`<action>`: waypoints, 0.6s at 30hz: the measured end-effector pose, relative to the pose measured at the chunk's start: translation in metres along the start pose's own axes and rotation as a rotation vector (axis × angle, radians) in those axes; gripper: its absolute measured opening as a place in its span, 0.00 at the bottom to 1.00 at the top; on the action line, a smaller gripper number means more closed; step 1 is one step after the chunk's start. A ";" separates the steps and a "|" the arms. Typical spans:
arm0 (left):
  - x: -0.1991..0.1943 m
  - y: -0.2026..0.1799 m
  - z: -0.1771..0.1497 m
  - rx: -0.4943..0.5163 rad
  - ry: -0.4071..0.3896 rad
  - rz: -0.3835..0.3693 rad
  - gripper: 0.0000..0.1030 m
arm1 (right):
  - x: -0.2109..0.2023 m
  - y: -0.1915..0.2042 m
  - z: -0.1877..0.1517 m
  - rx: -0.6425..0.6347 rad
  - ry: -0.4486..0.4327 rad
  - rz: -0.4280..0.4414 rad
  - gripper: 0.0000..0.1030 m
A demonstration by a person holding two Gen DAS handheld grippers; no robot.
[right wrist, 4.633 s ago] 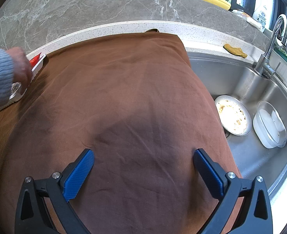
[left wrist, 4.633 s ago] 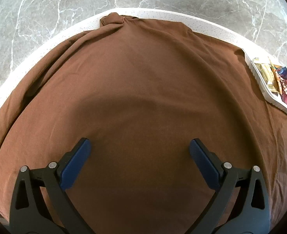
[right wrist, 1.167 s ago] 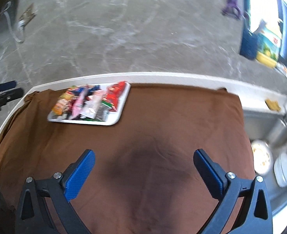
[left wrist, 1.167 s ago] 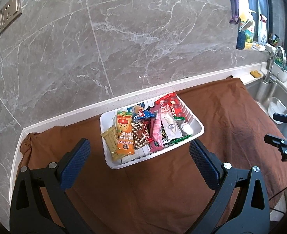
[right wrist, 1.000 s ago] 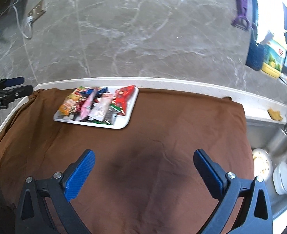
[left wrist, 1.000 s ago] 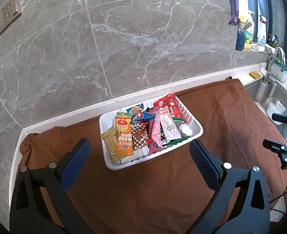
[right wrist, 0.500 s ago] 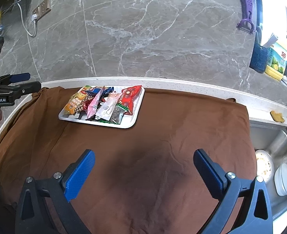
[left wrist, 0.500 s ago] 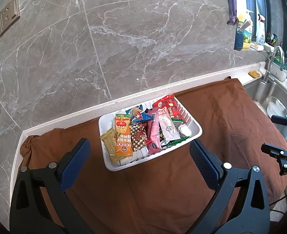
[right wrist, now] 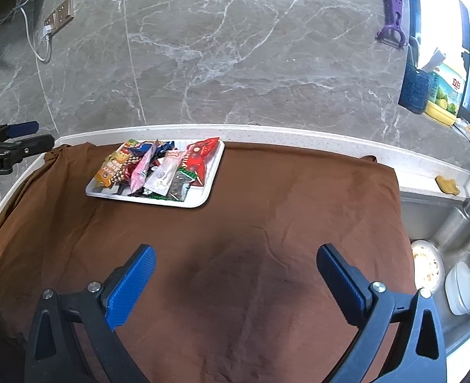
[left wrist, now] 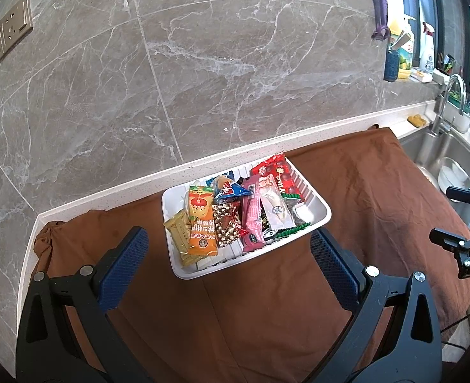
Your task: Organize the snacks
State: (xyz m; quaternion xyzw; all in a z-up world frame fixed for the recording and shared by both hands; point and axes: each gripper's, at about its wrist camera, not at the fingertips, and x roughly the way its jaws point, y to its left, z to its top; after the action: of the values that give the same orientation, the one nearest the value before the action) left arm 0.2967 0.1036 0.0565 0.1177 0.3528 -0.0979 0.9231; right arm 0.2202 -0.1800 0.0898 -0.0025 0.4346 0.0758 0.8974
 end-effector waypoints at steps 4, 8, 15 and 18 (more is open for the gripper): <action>0.000 0.000 0.000 0.003 0.002 -0.001 1.00 | 0.000 -0.008 -0.002 0.014 0.003 -0.020 1.00; 0.001 0.000 0.001 0.005 0.003 -0.001 1.00 | 0.001 -0.017 -0.004 0.026 0.006 -0.049 1.00; 0.002 0.000 0.000 0.009 0.004 -0.004 1.00 | 0.004 -0.038 -0.010 0.054 0.014 -0.103 1.00; 0.002 -0.001 0.000 0.008 0.005 -0.004 1.00 | 0.006 -0.049 -0.014 0.072 0.023 -0.129 1.00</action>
State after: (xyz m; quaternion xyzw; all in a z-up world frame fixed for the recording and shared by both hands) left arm 0.2984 0.1026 0.0550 0.1209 0.3548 -0.1011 0.9216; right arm 0.2196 -0.2287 0.0732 0.0010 0.4465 0.0020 0.8948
